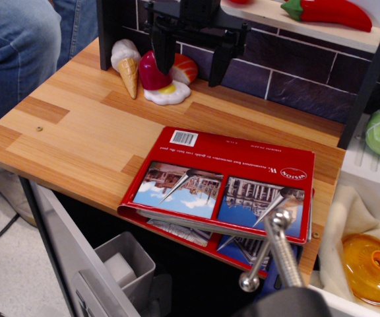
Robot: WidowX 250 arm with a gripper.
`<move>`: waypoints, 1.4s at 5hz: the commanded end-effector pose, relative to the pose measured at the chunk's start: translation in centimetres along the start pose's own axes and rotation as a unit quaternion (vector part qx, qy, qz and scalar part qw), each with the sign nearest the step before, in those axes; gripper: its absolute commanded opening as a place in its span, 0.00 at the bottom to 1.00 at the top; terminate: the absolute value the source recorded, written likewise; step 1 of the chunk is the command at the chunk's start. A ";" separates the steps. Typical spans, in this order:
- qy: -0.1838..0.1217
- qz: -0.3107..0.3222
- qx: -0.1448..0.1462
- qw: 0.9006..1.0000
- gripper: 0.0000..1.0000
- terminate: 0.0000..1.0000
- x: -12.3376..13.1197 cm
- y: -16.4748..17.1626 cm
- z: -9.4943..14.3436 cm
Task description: Open book
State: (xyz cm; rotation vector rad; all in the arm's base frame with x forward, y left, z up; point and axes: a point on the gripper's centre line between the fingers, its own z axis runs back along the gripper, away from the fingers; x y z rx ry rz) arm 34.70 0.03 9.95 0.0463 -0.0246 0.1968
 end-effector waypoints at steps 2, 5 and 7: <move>-0.008 -0.001 0.013 1.000 1.00 0.00 -1.7 -2.5 0.9; -0.042 0.127 0.060 0.989 1.00 0.00 -5.1 -13.3 1.2; -0.016 0.140 0.105 0.984 1.00 0.00 -4.2 -15.5 -2.3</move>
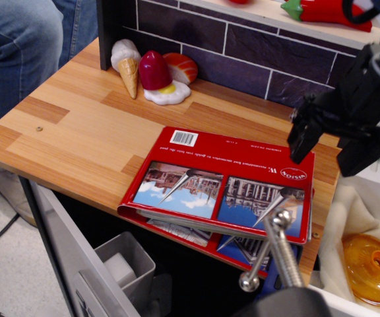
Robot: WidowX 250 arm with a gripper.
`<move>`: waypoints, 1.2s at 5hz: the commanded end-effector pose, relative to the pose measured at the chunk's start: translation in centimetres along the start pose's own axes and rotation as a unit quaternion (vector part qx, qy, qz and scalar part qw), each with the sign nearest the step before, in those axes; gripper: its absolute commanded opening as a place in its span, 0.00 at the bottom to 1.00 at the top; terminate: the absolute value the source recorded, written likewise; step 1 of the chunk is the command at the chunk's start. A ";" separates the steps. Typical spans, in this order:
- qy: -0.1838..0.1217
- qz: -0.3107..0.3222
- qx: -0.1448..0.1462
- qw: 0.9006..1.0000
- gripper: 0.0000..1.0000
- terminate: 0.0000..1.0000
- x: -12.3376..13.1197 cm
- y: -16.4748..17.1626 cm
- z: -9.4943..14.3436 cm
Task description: Open book
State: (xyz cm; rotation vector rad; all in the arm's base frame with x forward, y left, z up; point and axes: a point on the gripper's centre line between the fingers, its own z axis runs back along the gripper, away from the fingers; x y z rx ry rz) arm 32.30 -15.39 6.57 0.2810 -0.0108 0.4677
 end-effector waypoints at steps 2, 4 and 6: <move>-0.014 -0.005 0.026 1.000 1.00 0.00 0.7 -1.4 -2.3; -0.018 -0.020 0.053 0.998 1.00 0.00 1.2 1.7 -2.5; -0.068 -0.061 0.064 0.994 1.00 0.00 2.7 6.1 0.5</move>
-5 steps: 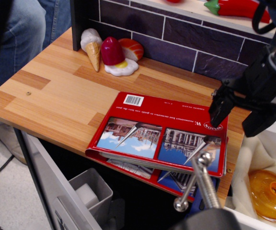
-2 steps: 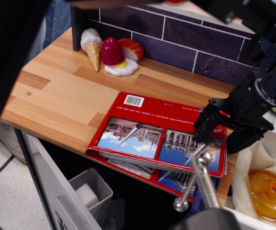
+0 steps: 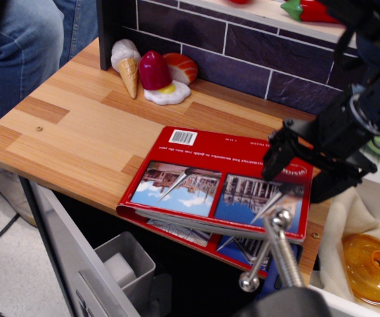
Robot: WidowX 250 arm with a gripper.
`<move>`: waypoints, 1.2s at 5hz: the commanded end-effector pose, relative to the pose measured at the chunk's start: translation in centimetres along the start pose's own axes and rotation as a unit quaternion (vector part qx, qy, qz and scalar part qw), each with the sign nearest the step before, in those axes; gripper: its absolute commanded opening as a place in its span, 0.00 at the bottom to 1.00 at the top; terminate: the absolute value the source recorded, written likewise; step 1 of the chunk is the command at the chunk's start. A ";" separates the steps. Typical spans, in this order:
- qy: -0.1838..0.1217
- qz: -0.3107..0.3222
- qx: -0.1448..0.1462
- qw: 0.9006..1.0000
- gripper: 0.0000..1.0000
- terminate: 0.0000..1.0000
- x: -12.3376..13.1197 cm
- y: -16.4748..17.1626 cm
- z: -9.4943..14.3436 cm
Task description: Open book
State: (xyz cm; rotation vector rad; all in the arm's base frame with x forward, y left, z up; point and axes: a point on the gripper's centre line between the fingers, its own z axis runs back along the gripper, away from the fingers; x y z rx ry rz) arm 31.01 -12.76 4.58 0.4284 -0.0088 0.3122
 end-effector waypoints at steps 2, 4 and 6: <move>-0.029 0.008 -0.024 0.999 1.00 0.00 3.2 10.4 3.3; 0.011 0.000 -0.038 0.999 1.00 0.00 4.9 18.0 3.5; -0.004 -0.035 -0.003 0.999 1.00 0.00 4.2 24.8 1.3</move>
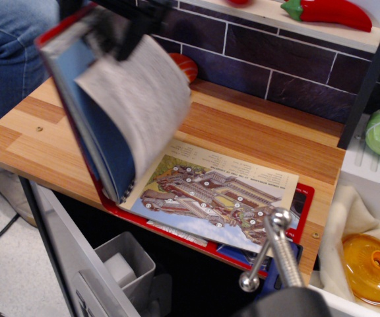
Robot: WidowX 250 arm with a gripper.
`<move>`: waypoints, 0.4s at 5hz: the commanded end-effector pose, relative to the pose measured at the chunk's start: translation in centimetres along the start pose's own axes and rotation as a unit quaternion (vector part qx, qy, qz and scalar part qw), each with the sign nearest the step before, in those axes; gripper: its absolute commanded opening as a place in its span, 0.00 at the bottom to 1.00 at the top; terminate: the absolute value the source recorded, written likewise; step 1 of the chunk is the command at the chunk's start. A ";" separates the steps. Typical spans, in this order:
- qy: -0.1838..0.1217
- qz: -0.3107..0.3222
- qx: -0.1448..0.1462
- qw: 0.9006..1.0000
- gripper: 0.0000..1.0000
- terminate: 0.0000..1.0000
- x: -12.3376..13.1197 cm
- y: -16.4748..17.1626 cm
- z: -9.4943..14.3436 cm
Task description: Open book
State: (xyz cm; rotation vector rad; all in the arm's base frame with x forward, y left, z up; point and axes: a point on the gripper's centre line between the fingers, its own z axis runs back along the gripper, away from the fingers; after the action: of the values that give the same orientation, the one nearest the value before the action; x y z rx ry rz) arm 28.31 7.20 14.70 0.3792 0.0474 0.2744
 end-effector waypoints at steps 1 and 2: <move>-0.044 -0.037 0.032 0.998 1.00 0.00 -0.1 6.0 -0.4; 0.006 -0.045 0.069 0.997 1.00 0.00 1.0 8.7 -0.8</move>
State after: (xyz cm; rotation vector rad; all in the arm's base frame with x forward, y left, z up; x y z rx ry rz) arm 26.47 15.30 15.84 0.4863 0.1369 0.1681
